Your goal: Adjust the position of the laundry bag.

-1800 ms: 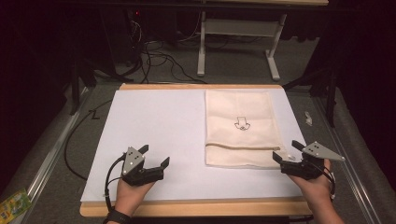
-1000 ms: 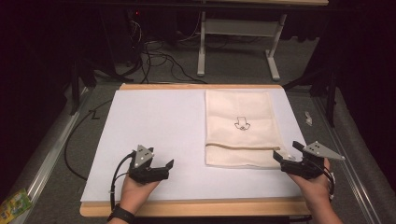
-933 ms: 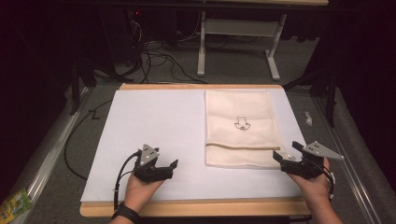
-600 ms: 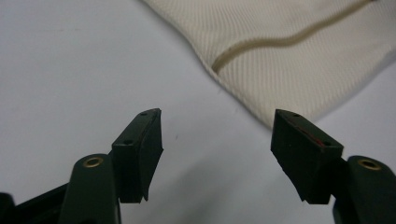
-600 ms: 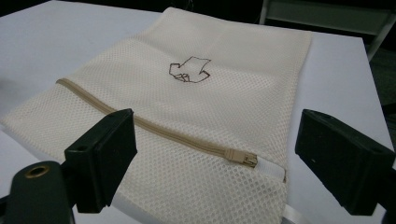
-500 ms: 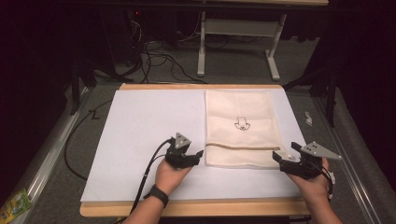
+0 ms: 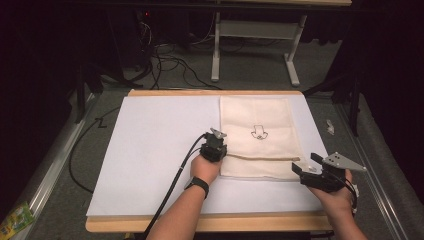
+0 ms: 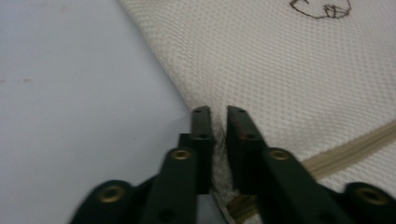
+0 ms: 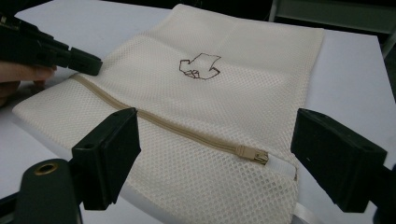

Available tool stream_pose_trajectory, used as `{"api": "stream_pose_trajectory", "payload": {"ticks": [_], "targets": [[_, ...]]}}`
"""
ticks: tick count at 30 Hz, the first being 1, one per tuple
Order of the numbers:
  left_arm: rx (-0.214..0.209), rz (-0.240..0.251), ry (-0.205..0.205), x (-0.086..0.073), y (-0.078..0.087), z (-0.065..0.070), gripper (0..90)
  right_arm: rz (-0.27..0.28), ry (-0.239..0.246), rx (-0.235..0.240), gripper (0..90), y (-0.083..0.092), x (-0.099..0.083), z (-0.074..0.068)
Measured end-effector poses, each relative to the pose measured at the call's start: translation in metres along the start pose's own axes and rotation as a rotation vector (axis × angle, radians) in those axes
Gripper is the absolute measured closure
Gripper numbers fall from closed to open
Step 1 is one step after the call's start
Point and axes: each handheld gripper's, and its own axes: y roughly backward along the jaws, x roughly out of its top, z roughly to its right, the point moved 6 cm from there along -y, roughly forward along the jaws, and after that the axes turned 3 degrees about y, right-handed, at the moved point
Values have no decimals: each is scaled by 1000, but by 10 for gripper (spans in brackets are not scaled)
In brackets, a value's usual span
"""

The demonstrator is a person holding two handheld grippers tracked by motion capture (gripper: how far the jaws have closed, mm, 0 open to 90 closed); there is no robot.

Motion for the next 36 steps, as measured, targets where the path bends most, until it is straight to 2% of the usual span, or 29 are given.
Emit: {"api": "stream_pose_trajectory", "payload": {"ticks": [3,6,9,10,11,12,13,14,16,20,22,24,25,26,27,29,31,36], "targets": [[-16,-5,-23,-3,6,0,890,-2,-9,3,163,0,0,0],[-34,-8,-21,-10,15,-6,893,-6,-21,13,164,-1,0,-1],[-24,-17,-50,-22,29,-15,894,-2,-20,11,172,0,0,-1],[-24,-17,-50,-22,29,-15,895,-2,-20,11,172,0,0,-1],[-13,-25,-57,-30,41,-24,894,-6,-21,16,184,0,0,-2],[-8,-27,-58,-35,48,-29,894,-7,-19,16,184,0,0,-2],[-8,-27,-58,-35,48,-29,894,-10,-20,18,187,0,0,-2],[11,-33,-68,-44,62,-38,894,-10,-18,21,195,-1,-1,-3],[20,-39,-71,-52,74,-45,894,-10,-17,25,204,-1,-1,-4],[18,-34,-52,-70,96,-59,891,-12,-15,39,227,-2,-1,-7],[12,-24,-37,-77,98,-64,888,-17,-11,45,242,-3,-1,-9],[0,3,-16,-82,97,-66,888,-21,-5,62,312,-4,-2,-11],[0,3,-16,-82,97,-66,888,-21,-5,62,312,-4,-2,-11],[-9,27,-5,-84,97,-67,888,-22,-3,67,331,-4,-2,-13],[-16,38,-7,-83,97,-67,886,-30,9,70,372,-5,-4,-16],[-6,57,-22,-78,101,-68,879,-37,2,63,395,-7,-5,-18],[-1,82,-8,-76,106,-70,854,-46,2,63,410,-8,-7,-19],[-6,113,-57,-76,110,-69,650,-77,-31,69,425,-13,-11,-22]]}}
